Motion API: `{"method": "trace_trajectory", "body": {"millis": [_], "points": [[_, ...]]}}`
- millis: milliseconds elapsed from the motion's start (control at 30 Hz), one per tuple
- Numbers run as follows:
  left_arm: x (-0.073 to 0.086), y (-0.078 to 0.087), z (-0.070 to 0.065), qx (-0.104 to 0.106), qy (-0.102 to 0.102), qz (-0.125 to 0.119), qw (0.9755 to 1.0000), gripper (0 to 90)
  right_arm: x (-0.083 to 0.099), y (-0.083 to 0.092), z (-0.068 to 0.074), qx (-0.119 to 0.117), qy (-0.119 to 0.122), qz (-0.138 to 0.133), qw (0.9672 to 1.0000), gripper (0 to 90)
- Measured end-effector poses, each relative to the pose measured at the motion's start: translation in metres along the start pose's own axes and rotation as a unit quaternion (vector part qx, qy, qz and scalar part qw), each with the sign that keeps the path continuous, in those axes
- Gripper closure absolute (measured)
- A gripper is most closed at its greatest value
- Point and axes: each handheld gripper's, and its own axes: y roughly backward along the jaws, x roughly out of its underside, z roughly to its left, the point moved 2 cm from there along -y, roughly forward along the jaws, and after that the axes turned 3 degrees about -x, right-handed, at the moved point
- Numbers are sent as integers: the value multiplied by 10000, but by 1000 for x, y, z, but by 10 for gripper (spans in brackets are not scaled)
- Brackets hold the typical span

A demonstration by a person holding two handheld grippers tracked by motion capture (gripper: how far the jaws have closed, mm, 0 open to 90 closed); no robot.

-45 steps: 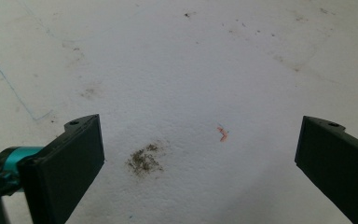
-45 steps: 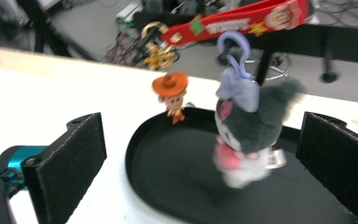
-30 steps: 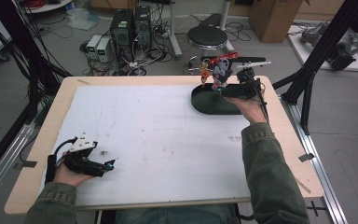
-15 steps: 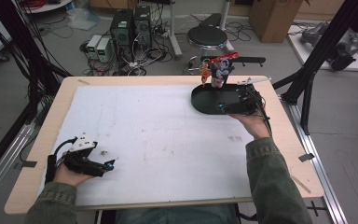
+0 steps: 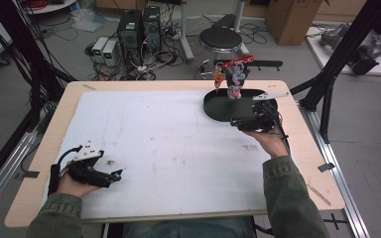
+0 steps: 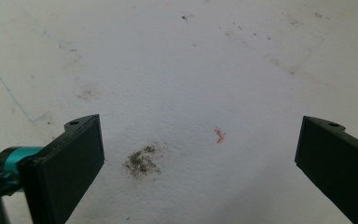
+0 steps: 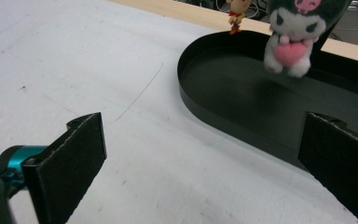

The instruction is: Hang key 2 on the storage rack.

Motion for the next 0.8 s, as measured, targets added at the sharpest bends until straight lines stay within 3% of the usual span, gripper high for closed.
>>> {"method": "trace_trajectory", "body": {"millis": [100,233,467,800], "points": [[0,0,0,-7,26,-26,10000,17,6,4,2,41,39,-18,10000,5],[0,0,0,-6,22,-13,10000,17,15,9,5,-73,-21,-143,9999,5],[0,1,0,11,24,-16,10000,17,31,11,8,-63,147,-172,9997,5],[0,1,0,-1,34,-31,10000,17,58,15,6,-123,48,-259,9996,5]]}}
